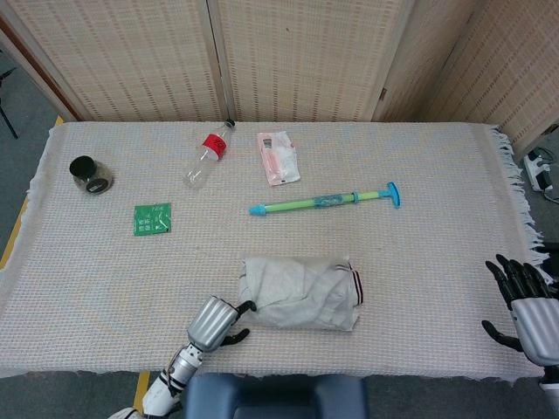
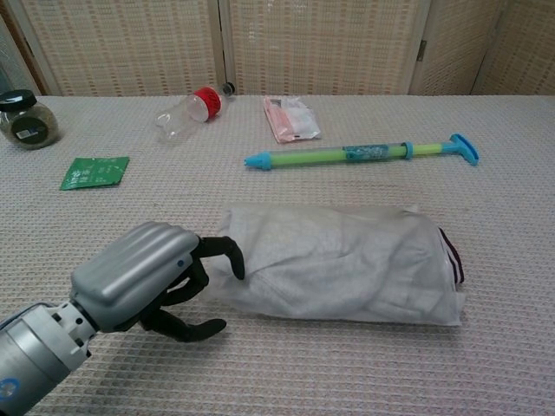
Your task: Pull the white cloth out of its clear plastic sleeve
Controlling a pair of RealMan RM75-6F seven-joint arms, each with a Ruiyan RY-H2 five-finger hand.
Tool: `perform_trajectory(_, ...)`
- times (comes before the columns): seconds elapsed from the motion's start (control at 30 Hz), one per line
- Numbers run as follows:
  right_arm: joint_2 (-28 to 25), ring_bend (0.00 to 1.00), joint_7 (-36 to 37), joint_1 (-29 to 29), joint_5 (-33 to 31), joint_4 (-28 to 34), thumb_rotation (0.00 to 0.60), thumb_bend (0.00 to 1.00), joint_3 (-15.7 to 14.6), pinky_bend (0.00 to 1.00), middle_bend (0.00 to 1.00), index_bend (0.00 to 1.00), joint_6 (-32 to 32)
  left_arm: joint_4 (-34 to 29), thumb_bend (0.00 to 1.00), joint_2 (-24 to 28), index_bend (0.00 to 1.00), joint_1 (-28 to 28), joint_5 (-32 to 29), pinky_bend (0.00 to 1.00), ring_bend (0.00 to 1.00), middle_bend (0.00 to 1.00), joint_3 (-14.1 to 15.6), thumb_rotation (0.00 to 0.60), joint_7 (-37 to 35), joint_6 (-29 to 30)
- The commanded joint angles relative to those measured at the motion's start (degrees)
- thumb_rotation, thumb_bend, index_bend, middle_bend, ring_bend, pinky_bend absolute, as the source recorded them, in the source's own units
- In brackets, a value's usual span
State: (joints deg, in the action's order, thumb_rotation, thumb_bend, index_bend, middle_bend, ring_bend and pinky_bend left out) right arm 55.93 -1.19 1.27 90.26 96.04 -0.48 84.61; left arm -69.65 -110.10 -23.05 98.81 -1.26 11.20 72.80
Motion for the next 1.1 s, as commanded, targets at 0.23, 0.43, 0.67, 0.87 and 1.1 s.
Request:
perform_trajectory(0.23,-0.77,0.00,1.31,0.08,1.07,0.37,0.600,0.17,-0.65,0.00,0.00,0.00,-0.19,8.88,0.28,-4.18,0.58,-1.60,3.18,1.00,1.00,1.00,0.88,0.600,-5.47,5.68)
perform_trajectory(0.43,-0.99,0.00,1.76,0.08,1.23,0.35,0.600,0.17,-0.73,0.00,0.00,0.00,-0.11,12.58,0.38,-6.11,0.63,-2.59,3.91,1.00,1.00,1.00,1.53,0.600,-7.06,6.98)
perform_trajectory(0.67,-1.32,0.00,2.47,-0.05,1.87,0.33,0.600,0.17,-0.96,0.00,0.00,0.00,0.33,13.75,0.47,-6.95,0.63,-3.34,3.65,1.00,1.00,1.00,1.87,0.600,-6.94,7.27)
perform_trajectory(0.87,-0.86,0.00,2.03,0.33,2.90,0.11,0.600,0.17,-1.30,0.00,0.00,0.00,-0.13,13.80,0.54,-6.73,0.70,-3.36,3.11,1.00,1.00,1.00,2.34,0.600,-6.95,7.43)
perform_trajectory(1.1,5.73,0.00,0.93,4.74,6.62,-4.72,0.600,0.17,-1.13,0.00,0.00,0.07,-4.85,12.15,0.58,-5.15,0.74,-3.61,3.30,1.00,1.00,1.00,2.89,0.600,-6.56,8.16)
